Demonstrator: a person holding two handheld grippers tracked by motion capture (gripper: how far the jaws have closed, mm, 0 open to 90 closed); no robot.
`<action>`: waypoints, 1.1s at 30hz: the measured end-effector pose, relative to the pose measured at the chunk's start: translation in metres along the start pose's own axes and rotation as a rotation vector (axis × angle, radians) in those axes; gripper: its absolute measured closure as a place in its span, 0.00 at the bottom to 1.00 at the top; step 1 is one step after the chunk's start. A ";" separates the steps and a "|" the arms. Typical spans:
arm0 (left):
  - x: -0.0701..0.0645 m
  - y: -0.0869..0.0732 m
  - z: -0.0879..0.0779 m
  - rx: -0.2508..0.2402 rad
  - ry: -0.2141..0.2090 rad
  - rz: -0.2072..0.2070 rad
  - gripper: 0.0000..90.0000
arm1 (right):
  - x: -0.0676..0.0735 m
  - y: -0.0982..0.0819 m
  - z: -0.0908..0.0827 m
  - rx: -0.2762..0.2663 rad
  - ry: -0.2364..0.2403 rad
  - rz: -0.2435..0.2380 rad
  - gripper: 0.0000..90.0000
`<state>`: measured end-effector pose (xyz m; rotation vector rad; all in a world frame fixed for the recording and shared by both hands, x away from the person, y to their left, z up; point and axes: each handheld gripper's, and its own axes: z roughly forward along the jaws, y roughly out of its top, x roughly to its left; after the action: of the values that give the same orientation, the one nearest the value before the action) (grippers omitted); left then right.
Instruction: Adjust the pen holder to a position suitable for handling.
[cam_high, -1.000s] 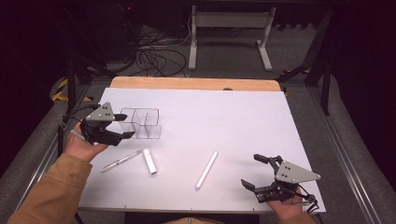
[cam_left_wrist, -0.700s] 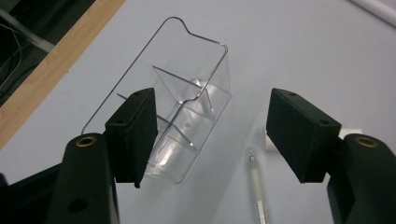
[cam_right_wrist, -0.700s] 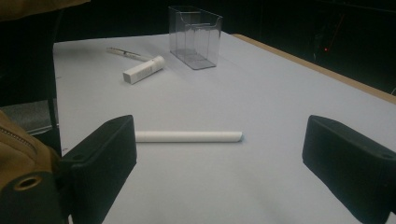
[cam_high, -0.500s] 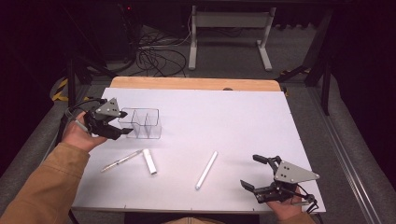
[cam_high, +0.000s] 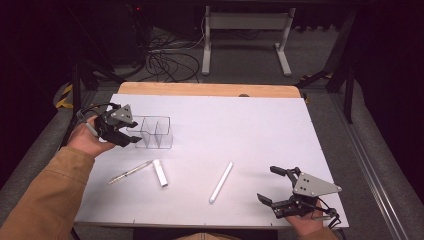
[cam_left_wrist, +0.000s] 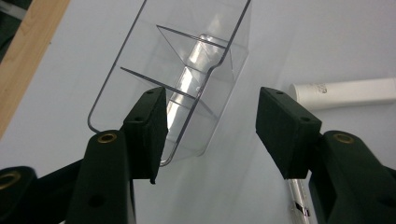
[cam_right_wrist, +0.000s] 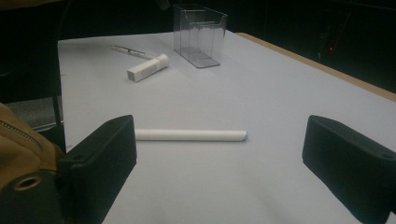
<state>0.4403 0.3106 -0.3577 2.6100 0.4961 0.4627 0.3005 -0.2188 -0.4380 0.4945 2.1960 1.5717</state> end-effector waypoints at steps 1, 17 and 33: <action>0.002 0.000 0.001 0.002 -0.007 -0.008 0.50 | 0.000 0.000 0.000 0.000 0.002 0.001 0.12; 0.010 0.000 0.020 0.108 -0.006 0.044 0.72 | 0.001 -0.001 0.002 0.009 0.020 -0.006 0.12; 0.012 0.008 0.019 0.170 -0.033 0.125 0.87 | 0.001 -0.002 0.003 0.012 0.025 0.000 0.12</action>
<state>0.4608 0.3020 -0.3670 2.8192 0.3771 0.4336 0.3014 -0.2167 -0.4404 0.4813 2.2255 1.5738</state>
